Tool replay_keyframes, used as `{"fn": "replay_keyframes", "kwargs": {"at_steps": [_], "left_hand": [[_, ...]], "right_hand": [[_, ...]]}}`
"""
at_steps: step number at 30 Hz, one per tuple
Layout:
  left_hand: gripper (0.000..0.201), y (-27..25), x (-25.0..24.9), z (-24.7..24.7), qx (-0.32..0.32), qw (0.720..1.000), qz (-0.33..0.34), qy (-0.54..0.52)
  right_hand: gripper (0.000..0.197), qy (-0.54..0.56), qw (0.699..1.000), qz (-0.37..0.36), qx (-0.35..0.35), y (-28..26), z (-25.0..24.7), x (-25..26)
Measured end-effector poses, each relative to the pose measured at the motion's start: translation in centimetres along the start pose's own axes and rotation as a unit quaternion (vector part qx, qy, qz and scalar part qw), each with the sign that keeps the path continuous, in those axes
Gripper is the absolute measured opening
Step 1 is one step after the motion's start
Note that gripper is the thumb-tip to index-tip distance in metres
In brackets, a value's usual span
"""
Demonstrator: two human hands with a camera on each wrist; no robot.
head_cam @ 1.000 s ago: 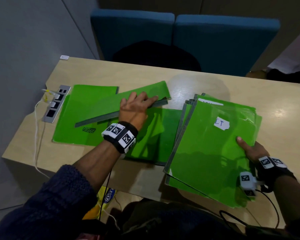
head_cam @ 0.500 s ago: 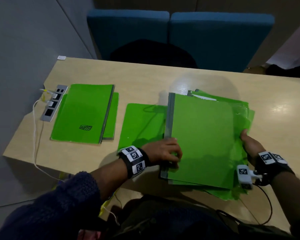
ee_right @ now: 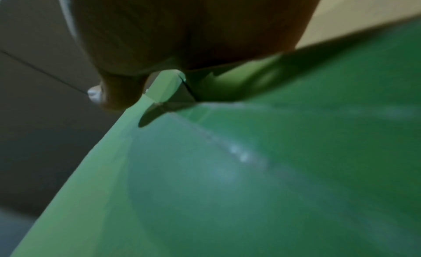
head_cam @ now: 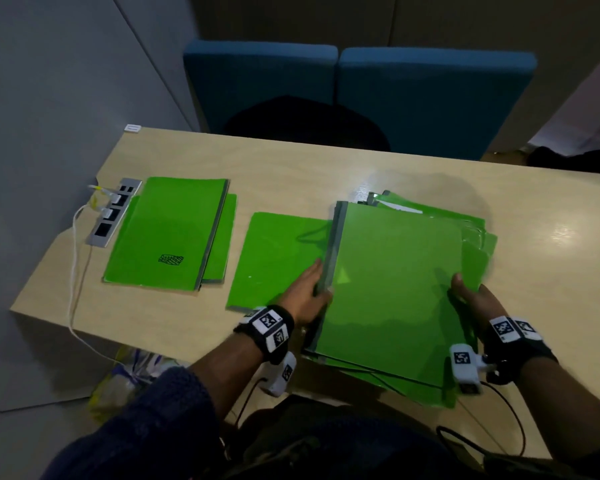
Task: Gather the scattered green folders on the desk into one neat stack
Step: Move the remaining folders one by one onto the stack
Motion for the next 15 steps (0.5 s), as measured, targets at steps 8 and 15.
{"fn": "replay_keyframes", "kwargs": {"at_steps": [8, 15], "left_hand": [[0.055, 0.9, 3.0, -4.0, -0.080, 0.989, 0.043, 0.112], [0.091, -3.8, 22.7, -16.1, -0.321, 0.885, -0.335, -0.044]], "right_hand": [[0.072, -0.082, 0.993, -0.018, -0.083, -1.4, -0.8, 0.4], [0.077, -0.092, 0.990, 0.008, -0.111, -2.2, -1.1, 1.8]]}}
Point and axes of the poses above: each hand's wrist, its own y-axis towards the middle knuckle, its own z-axis out of the palm, x = y × z, the point moved 9 cm from there along y, towards the middle knuckle, and after that the axes turned 10 degrees about -z, right-handed, at the moved point
